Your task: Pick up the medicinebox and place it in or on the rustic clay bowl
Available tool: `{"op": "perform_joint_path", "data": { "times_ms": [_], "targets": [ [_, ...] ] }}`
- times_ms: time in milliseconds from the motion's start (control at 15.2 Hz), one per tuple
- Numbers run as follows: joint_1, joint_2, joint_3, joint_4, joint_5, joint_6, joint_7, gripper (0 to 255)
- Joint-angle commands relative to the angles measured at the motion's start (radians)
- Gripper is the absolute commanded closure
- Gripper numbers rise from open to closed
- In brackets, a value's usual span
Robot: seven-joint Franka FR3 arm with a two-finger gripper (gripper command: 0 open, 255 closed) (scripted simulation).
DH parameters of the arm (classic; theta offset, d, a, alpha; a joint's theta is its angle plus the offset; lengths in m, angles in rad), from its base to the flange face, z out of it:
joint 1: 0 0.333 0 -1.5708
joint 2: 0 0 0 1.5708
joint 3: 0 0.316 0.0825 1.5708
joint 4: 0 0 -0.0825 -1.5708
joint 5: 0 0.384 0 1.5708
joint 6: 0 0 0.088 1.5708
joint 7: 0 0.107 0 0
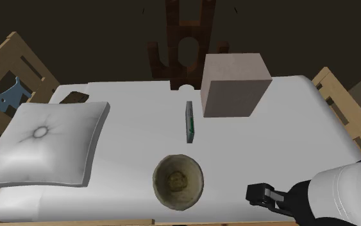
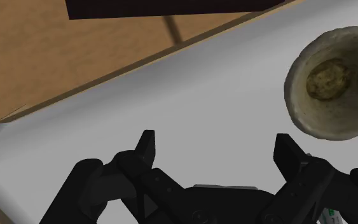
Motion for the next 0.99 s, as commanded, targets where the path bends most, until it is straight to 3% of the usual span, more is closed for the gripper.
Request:
{"op": "perform_joint_path", "data": {
  "times_ms": [0, 924],
  "targets": [
    [0.0, 0.0, 0.0, 0.0, 0.0, 0.0, 0.0, 0],
    [0.071, 0.514, 0.118, 0.238, 0.01, 0.23, 0.001, 0]
  ]
}}
